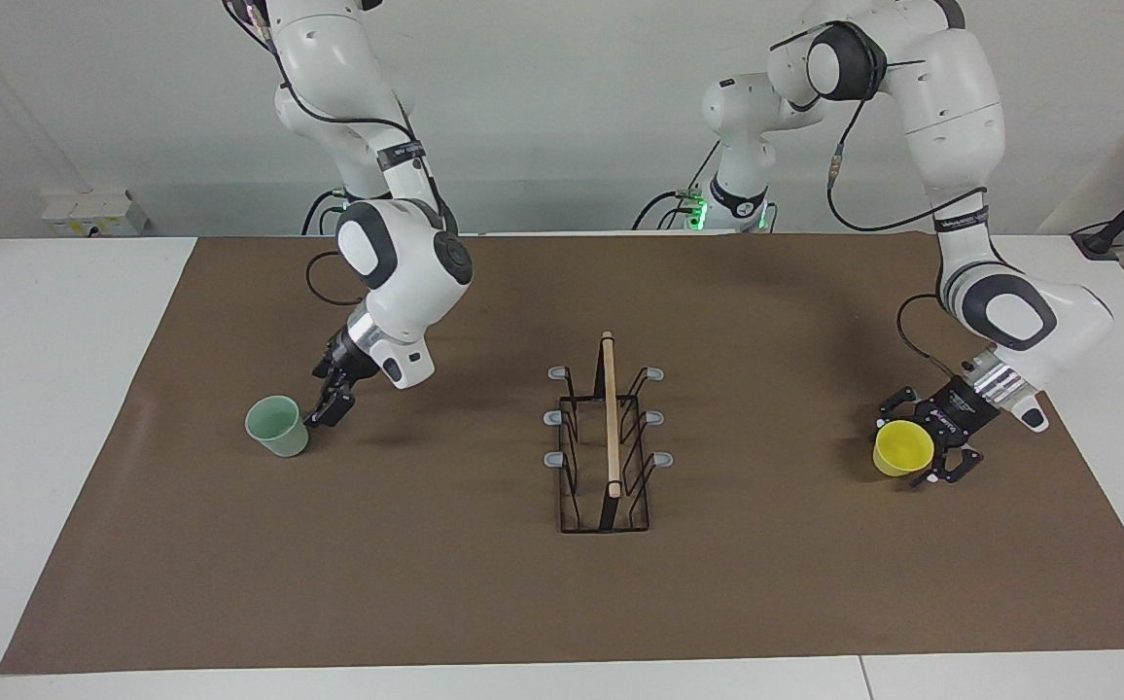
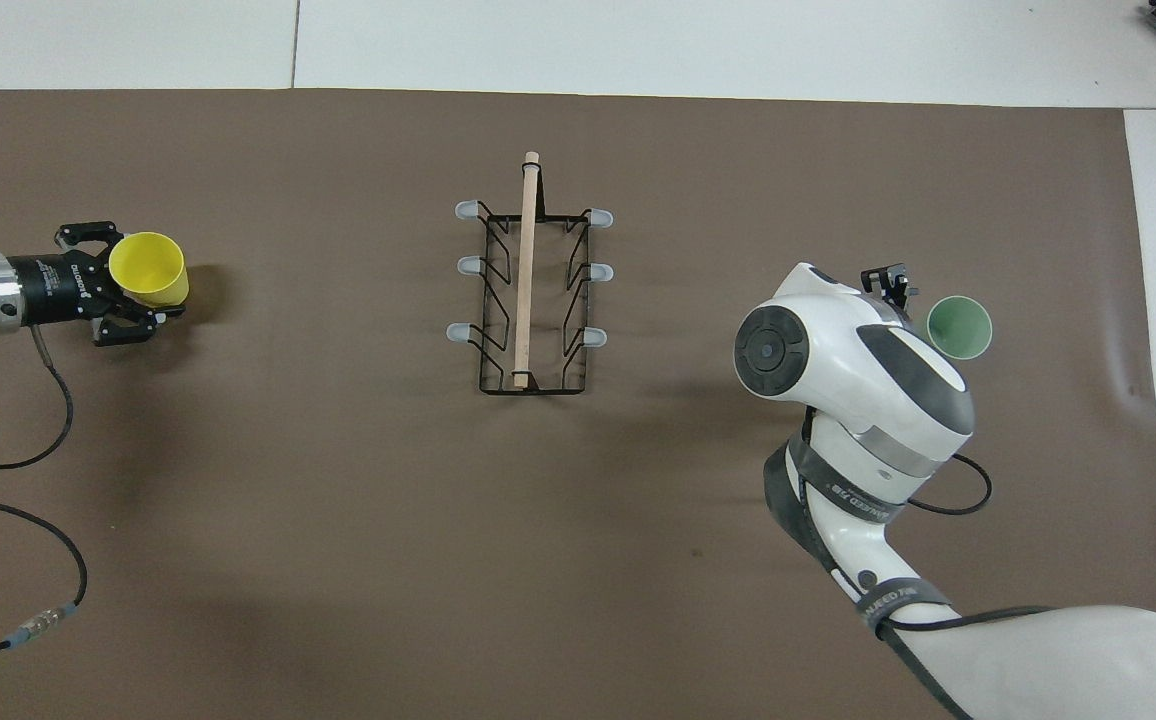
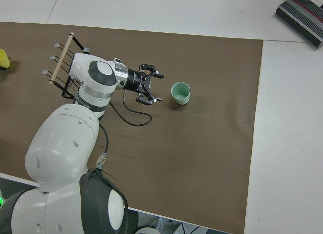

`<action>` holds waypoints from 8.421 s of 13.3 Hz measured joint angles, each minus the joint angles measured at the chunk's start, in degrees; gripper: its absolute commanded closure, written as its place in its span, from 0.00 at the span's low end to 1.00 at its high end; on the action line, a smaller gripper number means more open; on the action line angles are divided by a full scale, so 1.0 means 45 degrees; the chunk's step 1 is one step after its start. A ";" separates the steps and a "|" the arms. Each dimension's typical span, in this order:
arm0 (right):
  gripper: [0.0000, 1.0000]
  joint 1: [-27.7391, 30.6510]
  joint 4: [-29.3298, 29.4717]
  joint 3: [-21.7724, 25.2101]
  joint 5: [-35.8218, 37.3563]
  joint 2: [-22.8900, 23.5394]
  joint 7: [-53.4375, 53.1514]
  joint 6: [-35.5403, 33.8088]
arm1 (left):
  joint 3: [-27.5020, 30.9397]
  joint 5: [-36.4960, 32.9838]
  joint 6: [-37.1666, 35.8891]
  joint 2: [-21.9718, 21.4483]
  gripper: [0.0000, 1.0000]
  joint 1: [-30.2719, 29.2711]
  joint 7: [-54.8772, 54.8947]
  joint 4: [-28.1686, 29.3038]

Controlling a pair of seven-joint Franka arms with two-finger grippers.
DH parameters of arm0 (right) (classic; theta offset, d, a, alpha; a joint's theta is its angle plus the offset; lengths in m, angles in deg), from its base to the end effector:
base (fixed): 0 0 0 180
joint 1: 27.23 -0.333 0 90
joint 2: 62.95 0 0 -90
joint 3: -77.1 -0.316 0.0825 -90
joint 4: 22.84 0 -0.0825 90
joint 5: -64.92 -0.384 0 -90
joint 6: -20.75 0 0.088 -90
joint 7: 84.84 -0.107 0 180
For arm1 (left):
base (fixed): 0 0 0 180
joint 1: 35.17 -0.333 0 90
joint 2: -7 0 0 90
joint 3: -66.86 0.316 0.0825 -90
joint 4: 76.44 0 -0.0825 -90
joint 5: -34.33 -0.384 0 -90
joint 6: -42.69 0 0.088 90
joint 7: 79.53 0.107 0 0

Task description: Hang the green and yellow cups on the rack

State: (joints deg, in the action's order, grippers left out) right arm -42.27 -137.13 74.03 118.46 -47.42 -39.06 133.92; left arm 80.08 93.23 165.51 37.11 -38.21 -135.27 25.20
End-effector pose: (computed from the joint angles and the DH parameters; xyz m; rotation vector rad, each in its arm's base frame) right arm 0.5694 0.1312 0.3245 1.6368 1.7437 -0.5590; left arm 0.6423 0.1363 0.2705 1.4718 2.0031 -0.4324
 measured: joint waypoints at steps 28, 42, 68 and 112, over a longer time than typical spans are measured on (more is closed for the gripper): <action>0.00 0.1824 -0.1623 0.0149 0.4479 0.1027 -0.0795 0.2815 | 0.0033 -2.1181 -0.0227 -0.4866 1.00 0.8826 -1.2027 0.1047; 1.00 0.2325 -0.1748 0.0106 0.4933 0.0989 -0.0805 0.3278 | 0.0032 -2.7468 -0.1996 -0.3628 1.00 1.2618 -1.4323 0.2133; 1.00 0.2028 0.0439 -0.2314 -1.0610 -0.2650 -0.0136 0.4403 | 0.0291 -2.3411 0.0962 -0.5916 0.00 0.8041 -0.4191 0.1227; 1.00 0.0269 -0.1591 -0.2526 -4.1899 -0.1615 2.2841 0.6129 | -0.1645 -1.2915 -0.6407 -0.6863 0.00 0.1982 1.4292 -0.1377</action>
State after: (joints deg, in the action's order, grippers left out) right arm -41.06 -144.29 62.66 -70.08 -54.68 63.72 161.50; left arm 72.67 35.11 136.68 6.23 -29.29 -70.95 19.01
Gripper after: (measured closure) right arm 0.352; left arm 0.000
